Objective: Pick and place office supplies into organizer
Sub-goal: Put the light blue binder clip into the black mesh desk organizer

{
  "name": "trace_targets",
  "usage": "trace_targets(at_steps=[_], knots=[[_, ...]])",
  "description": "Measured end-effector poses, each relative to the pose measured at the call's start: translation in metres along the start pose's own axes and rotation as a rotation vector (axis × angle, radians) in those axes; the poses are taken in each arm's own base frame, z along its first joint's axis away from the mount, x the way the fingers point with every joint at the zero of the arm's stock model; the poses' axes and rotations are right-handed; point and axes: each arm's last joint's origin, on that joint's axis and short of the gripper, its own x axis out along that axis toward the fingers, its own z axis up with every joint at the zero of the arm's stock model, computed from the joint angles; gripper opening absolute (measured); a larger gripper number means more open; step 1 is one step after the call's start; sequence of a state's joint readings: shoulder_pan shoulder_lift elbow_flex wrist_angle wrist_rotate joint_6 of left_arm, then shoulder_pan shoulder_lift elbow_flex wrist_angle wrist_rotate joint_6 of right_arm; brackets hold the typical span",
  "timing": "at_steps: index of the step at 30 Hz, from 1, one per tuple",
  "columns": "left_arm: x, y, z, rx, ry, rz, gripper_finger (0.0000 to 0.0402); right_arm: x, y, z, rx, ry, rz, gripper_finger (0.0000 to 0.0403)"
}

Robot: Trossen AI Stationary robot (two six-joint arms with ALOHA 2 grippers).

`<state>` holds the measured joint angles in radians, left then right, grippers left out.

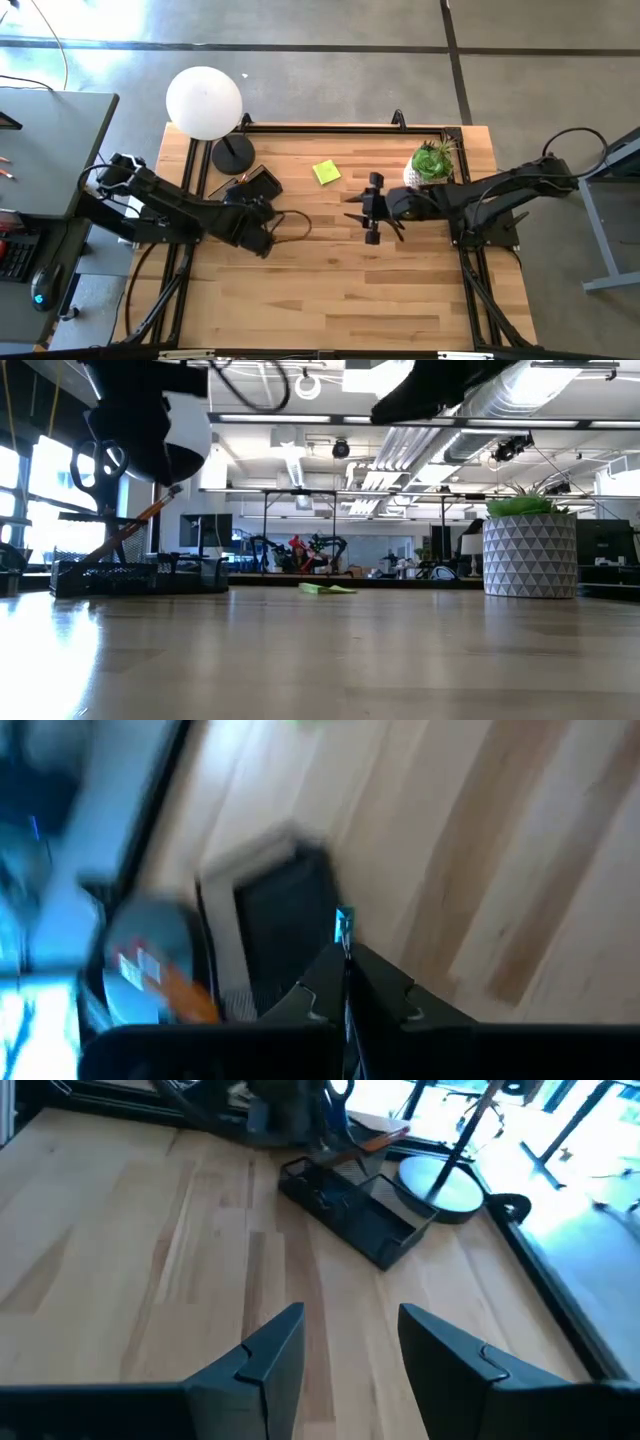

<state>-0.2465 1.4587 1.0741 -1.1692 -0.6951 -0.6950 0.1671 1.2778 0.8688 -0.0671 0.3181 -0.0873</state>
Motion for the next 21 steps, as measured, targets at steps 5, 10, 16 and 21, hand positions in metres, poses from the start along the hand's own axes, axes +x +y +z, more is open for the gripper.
trace_targets(at_steps=[5, 10, 16, 21], knots=[[0.014, 0.012, -0.001, -0.145, 0.127, 0.002, 0.0000, 0.012, -0.006, -0.007, 0.009, 0.041, 0.031, 0.0156], [0.017, 0.015, -0.002, -0.158, 0.157, 0.040, 0.0000, 0.022, -0.010, -0.013, 0.014, 0.072, 0.052, 0.0156], [0.021, 0.011, -0.005, -0.176, 0.223, 0.037, 0.0000, 0.024, -0.014, -0.013, 0.018, 0.066, 0.056, 0.0156], [0.027, 0.009, -0.012, -0.180, 0.325, 0.117, 0.0000, 0.025, -0.017, -0.010, -0.003, 0.035, 0.053, 0.0156]])
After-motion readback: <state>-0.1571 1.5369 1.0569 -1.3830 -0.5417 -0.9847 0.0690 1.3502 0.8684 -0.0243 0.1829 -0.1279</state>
